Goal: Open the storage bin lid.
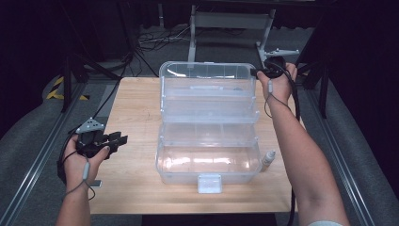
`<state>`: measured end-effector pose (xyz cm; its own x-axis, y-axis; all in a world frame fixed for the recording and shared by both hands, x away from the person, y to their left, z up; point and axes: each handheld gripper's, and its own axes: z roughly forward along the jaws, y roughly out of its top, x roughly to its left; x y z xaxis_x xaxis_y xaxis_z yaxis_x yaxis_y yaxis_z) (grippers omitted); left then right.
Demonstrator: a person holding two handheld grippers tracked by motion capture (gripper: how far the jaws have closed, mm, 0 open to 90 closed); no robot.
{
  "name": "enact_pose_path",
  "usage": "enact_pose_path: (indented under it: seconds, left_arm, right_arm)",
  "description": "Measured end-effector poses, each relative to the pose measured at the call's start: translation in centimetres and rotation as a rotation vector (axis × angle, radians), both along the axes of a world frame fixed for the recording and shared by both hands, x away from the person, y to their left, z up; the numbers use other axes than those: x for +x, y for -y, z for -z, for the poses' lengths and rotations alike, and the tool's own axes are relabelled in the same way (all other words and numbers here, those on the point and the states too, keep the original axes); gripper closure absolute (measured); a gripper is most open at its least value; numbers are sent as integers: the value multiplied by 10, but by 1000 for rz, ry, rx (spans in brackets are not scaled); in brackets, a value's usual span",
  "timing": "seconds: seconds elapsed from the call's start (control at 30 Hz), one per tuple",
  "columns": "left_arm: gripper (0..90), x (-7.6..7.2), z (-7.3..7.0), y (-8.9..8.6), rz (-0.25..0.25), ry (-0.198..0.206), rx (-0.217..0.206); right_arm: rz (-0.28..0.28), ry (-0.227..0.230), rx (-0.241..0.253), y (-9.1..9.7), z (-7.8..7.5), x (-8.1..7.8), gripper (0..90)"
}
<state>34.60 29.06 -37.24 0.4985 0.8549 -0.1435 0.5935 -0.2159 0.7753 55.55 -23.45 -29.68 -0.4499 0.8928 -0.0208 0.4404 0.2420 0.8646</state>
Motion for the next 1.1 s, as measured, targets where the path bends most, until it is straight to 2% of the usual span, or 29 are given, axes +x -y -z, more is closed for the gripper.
enact_pose_path:
  seconds: [0.37,1.1]
  left_arm:
    - [644,1,2,0,3,-6,1]
    - [643,1,3,1,12,-10,-5]
  right_arm:
    - [2,-44,45,4,11,13,852]
    - [25,-100,87,4,30,31,848]
